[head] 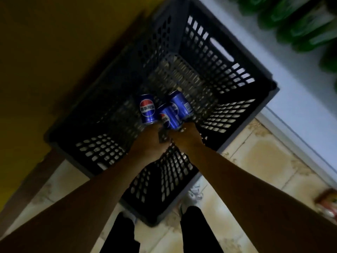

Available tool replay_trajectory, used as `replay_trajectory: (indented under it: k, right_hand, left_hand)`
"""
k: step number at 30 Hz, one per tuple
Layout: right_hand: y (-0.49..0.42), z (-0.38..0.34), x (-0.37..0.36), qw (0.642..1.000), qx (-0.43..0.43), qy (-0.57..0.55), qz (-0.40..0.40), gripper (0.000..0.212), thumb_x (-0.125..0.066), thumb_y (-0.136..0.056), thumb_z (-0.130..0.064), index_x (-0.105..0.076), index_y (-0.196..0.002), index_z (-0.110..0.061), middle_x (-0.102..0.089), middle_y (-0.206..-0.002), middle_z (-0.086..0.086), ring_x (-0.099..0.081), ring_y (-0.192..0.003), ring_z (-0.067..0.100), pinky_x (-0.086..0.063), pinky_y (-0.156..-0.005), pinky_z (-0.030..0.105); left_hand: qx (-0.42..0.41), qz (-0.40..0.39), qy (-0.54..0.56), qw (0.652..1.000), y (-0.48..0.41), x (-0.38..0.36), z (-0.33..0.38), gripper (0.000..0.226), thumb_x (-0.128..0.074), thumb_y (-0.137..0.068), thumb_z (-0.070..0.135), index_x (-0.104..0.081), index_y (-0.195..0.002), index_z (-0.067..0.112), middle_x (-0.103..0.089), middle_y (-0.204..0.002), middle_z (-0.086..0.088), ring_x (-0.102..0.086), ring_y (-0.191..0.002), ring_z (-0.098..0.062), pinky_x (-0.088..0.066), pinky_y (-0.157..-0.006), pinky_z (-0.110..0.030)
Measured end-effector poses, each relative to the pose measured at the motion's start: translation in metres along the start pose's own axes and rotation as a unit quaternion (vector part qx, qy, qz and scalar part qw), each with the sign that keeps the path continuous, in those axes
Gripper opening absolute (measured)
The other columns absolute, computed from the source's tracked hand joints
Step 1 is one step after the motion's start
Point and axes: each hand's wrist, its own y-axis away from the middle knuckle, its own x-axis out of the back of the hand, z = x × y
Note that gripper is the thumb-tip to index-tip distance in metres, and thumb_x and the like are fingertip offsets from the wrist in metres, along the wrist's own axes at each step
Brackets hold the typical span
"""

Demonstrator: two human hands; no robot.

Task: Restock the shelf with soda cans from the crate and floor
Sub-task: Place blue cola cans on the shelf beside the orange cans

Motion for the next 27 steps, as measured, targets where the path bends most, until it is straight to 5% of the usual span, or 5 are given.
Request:
replay_trajectory:
  k: [7, 13, 20, 24, 27]
  right_hand:
    - [-0.140, 0.045, -0.048, 0.938, -0.144, -0.316, 0.020, 0.039, -0.047, -0.099, -0.029, -0.052, -0.126, -0.002, -0.057, -0.117, 0.014, -0.059, -0.101, 0.029, -0.050, -0.075, 0.029]
    - [-0.157, 0.049, -0.056, 0.916, -0.154, -0.368, 0.031, 0.046, -0.049, -0.097, -0.033, -0.049, -0.134, -0.006, -0.054, -0.114, 0.010, -0.055, -0.089, 0.022, -0.051, -0.078, 0.034]
    - [-0.027, -0.002, -0.008, 0.907, -0.180, -0.368, 0.101, 0.061, -0.068, -0.079, -0.051, -0.059, -0.118, -0.005, -0.065, -0.113, 0.014, -0.064, -0.099, 0.033, -0.053, -0.090, 0.045]
    - [0.106, -0.037, 0.049, 0.908, -0.170, -0.373, 0.092, 0.050, -0.070, -0.079, -0.049, -0.064, -0.102, -0.005, -0.068, -0.101, 0.015, -0.066, -0.088, 0.032, -0.054, -0.073, 0.038]
    - [0.212, -0.060, 0.099, 0.842, -0.174, -0.509, 0.049, 0.031, -0.074, -0.081, -0.027, -0.061, -0.100, -0.006, -0.067, -0.089, 0.010, -0.066, -0.075, 0.022, -0.056, -0.059, 0.026]
  left_hand:
    - [0.002, 0.028, -0.028, 0.999, -0.140, -0.024, -0.036, 0.075, -0.066, -0.086, 0.022, -0.025, -0.148, 0.025, -0.041, -0.146, -0.007, -0.042, -0.132, -0.030, -0.035, -0.109, -0.050]
    - [0.009, 0.049, -0.009, 0.999, -0.167, -0.028, -0.019, 0.053, -0.059, -0.092, 0.023, -0.038, -0.141, 0.014, -0.049, -0.136, -0.012, -0.049, -0.123, -0.031, -0.038, -0.097, -0.036]
    - [0.103, 0.158, 0.361, 0.913, -0.041, 0.013, 0.033, 0.017, -0.069, -0.085, 0.034, -0.057, -0.080, 0.024, -0.066, -0.089, -0.002, -0.063, -0.082, -0.020, -0.051, -0.074, -0.032]
    - [0.130, 0.193, 0.506, 0.830, 0.091, 0.049, 0.108, 0.017, -0.068, -0.086, 0.027, -0.056, -0.085, 0.016, -0.067, -0.092, -0.006, -0.064, -0.077, -0.016, -0.052, -0.063, -0.025]
    - [0.142, 0.172, 0.526, 0.820, 0.189, 0.076, 0.166, 0.024, -0.071, -0.084, 0.026, -0.063, -0.099, 0.008, -0.070, -0.099, -0.010, -0.068, -0.091, -0.022, -0.057, -0.079, -0.033]
